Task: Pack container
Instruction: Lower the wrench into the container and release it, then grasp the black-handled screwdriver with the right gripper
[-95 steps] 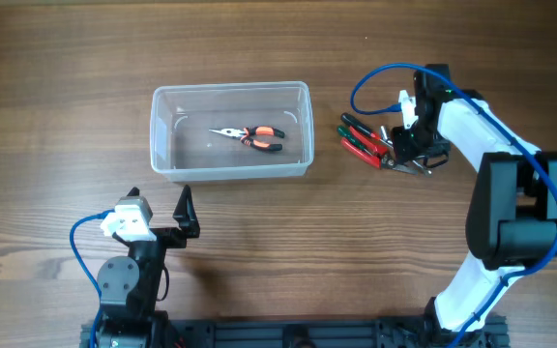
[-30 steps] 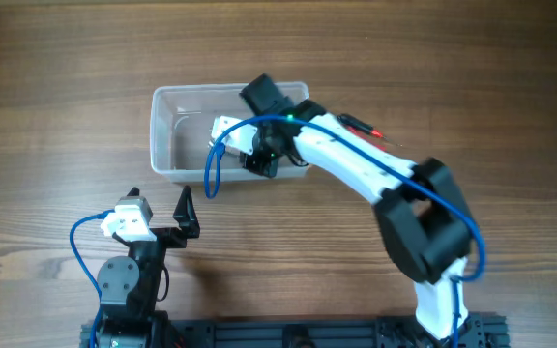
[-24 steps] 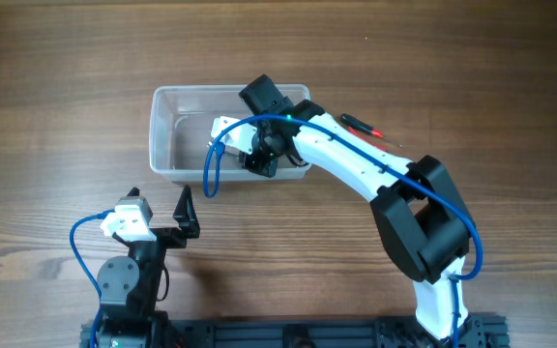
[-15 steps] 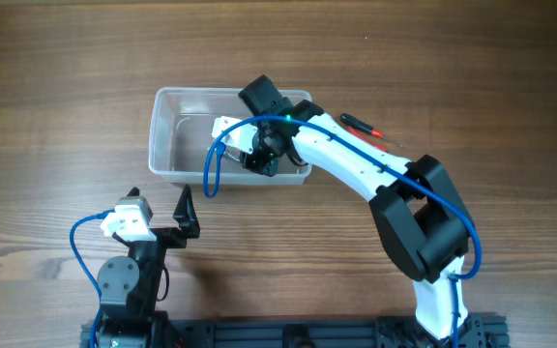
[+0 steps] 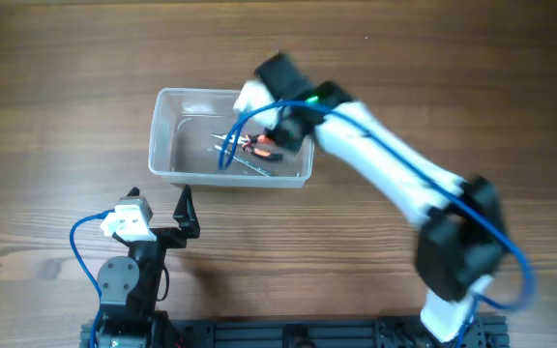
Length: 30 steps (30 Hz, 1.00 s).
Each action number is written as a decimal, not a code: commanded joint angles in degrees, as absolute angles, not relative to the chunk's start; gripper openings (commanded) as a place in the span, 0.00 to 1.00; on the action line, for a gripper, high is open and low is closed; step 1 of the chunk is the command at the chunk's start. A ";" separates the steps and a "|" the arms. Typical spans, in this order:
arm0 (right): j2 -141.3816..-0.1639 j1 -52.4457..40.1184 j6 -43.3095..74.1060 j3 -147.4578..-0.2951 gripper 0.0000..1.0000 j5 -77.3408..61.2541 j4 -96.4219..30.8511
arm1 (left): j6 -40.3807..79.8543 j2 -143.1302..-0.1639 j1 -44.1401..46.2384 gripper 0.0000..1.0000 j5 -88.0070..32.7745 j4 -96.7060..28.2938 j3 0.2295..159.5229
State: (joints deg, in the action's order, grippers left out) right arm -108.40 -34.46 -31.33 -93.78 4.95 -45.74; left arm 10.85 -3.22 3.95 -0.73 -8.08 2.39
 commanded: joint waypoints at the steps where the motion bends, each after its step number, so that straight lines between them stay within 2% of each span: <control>1: -95.20 -23.24 -19.99 -97.01 0.47 8.12 -44.93 | 11.35 -3.14 3.62 1.00 -0.58 -8.12 2.15; 3: -92.90 -16.12 -11.51 -97.01 0.60 4.71 -46.61 | 11.35 -3.14 3.62 1.00 -0.58 -8.12 2.13; 8: -94.45 -0.69 -3.66 -95.13 0.61 -5.89 -52.93 | 11.35 -3.14 3.62 1.00 -0.58 -8.12 2.13; 11: -97.10 3.38 -4.05 -91.42 0.58 -12.45 -53.15 | 11.35 -3.14 3.62 1.00 -0.58 -8.12 2.15; 18: -107.22 0.60 -18.83 -85.76 0.51 -14.31 -51.03 | 11.35 -3.14 3.62 1.00 -0.58 -8.12 2.15; 24: -115.61 -4.10 -27.40 -85.76 0.50 -14.26 -49.74 | 11.35 -3.14 3.62 1.00 -0.58 -8.12 2.15; 30: -120.18 -6.20 -28.45 -85.76 0.55 -14.00 -45.01 | 11.35 -3.14 3.62 1.00 -0.58 -8.12 2.15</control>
State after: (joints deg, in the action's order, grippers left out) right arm -118.28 -5.72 -25.50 -85.62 -13.04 -46.87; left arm 10.85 -3.22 3.95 -0.73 -8.08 2.39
